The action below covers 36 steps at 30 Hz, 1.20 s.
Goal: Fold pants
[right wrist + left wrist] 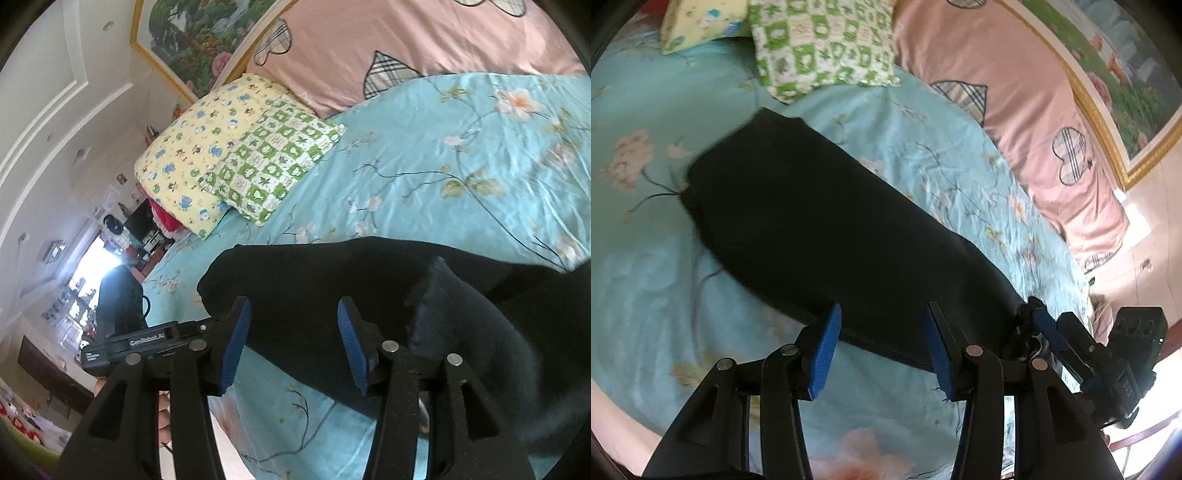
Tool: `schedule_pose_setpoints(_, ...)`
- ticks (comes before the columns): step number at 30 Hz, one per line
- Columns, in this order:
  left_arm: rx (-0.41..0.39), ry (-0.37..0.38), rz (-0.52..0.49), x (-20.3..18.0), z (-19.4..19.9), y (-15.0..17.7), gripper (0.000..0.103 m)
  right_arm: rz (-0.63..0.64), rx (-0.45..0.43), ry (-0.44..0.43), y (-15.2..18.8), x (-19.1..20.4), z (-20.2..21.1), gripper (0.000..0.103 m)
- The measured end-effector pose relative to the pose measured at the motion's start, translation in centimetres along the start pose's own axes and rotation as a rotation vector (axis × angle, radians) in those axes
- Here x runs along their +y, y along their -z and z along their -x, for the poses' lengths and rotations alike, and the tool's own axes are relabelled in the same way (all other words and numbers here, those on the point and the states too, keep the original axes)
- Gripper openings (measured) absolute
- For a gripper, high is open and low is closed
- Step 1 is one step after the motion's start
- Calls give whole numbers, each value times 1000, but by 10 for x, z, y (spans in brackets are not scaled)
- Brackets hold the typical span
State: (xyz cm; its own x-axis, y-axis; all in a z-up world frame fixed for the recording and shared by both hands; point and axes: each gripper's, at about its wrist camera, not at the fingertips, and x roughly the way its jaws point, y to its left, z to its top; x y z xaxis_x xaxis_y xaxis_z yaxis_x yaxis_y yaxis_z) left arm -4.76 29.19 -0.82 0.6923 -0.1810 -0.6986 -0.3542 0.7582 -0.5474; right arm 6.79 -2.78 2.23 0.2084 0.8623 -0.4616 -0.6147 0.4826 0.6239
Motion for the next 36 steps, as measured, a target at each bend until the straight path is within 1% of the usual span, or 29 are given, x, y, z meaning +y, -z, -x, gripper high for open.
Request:
schedule_pose_setpoints(2,-16,-33,8,6,6,-1,47,11,12,-6,-3,3,-9,58)
schedule_pose_setpoints(4,-34,-59,25,13,10,-2,48,30,25,-11,-6,7,-18,59)
schedule_pose_setpoints(7,-51,-77,57,25,15,-2,51,64,55,-27,-13,14,-33,59)
schedule_pose_setpoints(8,-54,-88,72,30,16,-3,51,67,67,-36,-15,15,-38,62)
schedule_pose_setpoints(11,-63,-112,107,43,17,-6,51,89,55,-56,-20,22,-48,66)
schedule_pose_setpoints(16,-85,-126,156,59,20,-13,51,135,102,-24,-31,33,-70,69)
schedule_pose_setpoints(19,-96,-143,173,66,20,-17,54,168,125,-14,-40,38,-85,69)
schedule_pose_setpoints(22,-99,-154,189,73,18,-22,54,198,166,-34,-51,45,-104,69)
schedule_pose_setpoints(25,-93,-170,203,79,14,-25,54,269,238,-9,-63,58,-130,69)
schedule_pose_setpoints(27,-91,-169,215,82,12,-28,54,299,265,-15,-69,62,-142,69)
schedule_pose_setpoints(28,-90,-171,220,83,11,-29,54,319,300,-21,-74,64,-154,69)
schedule_pose_setpoints(30,-90,-172,224,85,9,-31,54,356,342,-19,-81,68,-171,69)
schedule_pose_setpoints(33,-90,-177,230,87,7,-33,54,405,385,-41,-87,73,-189,69)
schedule_pose_setpoints(35,-89,-176,239,90,6,-35,55,452,419,-41,-89,78,-203,69)
schedule_pose_setpoints(36,-89,-175,244,91,5,-35,55,473,432,-45,-89,81,-208,67)
